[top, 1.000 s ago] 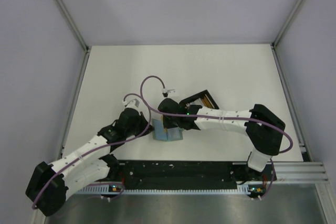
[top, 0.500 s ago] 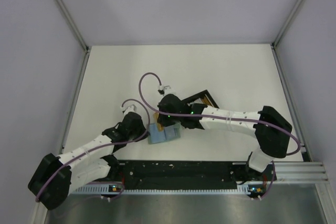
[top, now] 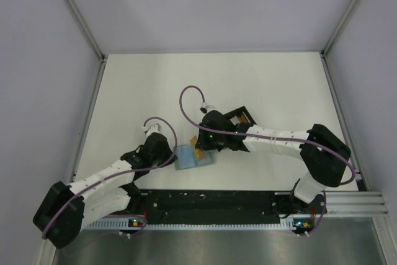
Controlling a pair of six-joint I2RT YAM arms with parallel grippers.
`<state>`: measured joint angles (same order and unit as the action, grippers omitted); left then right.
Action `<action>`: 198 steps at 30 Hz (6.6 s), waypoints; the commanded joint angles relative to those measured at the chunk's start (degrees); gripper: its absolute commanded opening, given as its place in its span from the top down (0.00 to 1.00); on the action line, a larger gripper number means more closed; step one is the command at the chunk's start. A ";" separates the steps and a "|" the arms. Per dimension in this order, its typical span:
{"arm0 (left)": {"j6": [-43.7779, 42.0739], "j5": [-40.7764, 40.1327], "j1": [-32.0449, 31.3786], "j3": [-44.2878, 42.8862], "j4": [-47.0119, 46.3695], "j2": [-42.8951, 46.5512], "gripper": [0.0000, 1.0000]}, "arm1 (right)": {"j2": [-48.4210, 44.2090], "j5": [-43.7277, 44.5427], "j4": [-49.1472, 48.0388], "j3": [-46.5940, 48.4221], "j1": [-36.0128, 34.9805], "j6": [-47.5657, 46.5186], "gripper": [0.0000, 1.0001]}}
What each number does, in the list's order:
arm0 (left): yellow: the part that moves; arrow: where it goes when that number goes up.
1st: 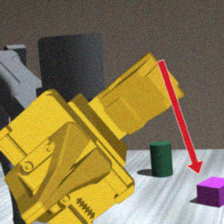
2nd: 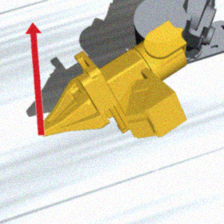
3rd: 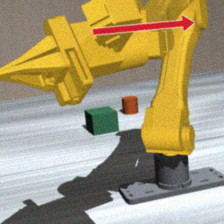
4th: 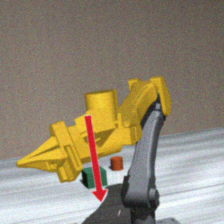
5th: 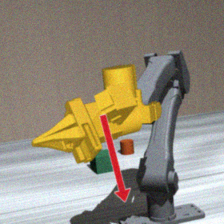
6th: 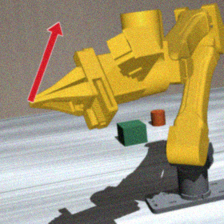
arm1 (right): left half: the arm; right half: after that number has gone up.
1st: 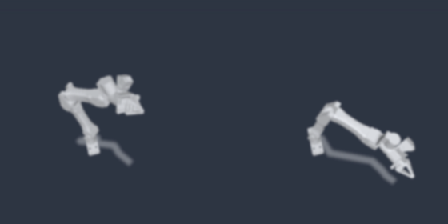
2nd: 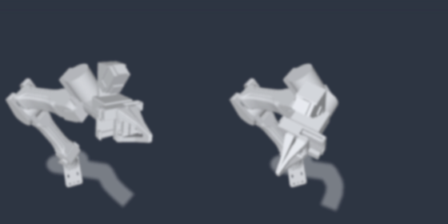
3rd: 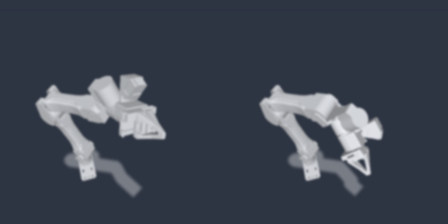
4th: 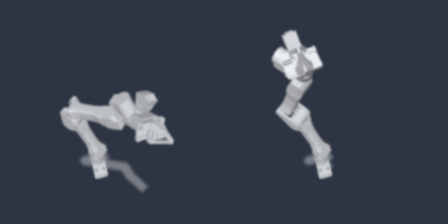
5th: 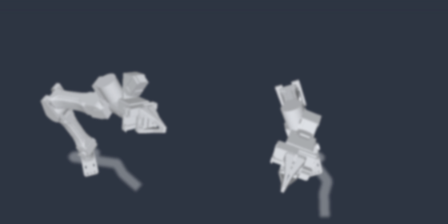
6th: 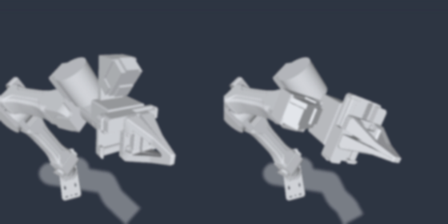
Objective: Put the credit cards into the card holder
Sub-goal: Insert the credit card into the card holder.
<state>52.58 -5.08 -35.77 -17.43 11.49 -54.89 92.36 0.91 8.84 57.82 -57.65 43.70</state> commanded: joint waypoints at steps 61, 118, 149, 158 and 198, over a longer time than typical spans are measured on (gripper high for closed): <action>-1.51 0.07 0.09 0.82 -2.78 0.84 1.00 | 10.30 -16.28 -27.04 -13.71 6.58 13.60 1.00; -1.42 1.83 0.17 2.75 -3.75 1.46 1.00 | 12.23 -10.05 -14.03 -4.30 6.76 -5.63 1.00; -0.72 1.22 0.17 2.49 -4.10 1.81 1.00 | 11.54 -12.69 -18.25 -9.57 3.07 11.94 0.84; -1.16 0.69 0.09 1.87 -3.05 2.16 1.00 | 6.08 -4.60 -6.39 -4.83 3.07 4.03 0.63; -1.86 2.27 0.09 1.08 -5.07 1.72 1.00 | 13.81 -19.01 -12.09 4.93 -0.98 2.35 0.82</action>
<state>51.03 -3.84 -35.55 -14.90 7.73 -53.23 105.32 -12.78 3.90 59.37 -57.25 45.08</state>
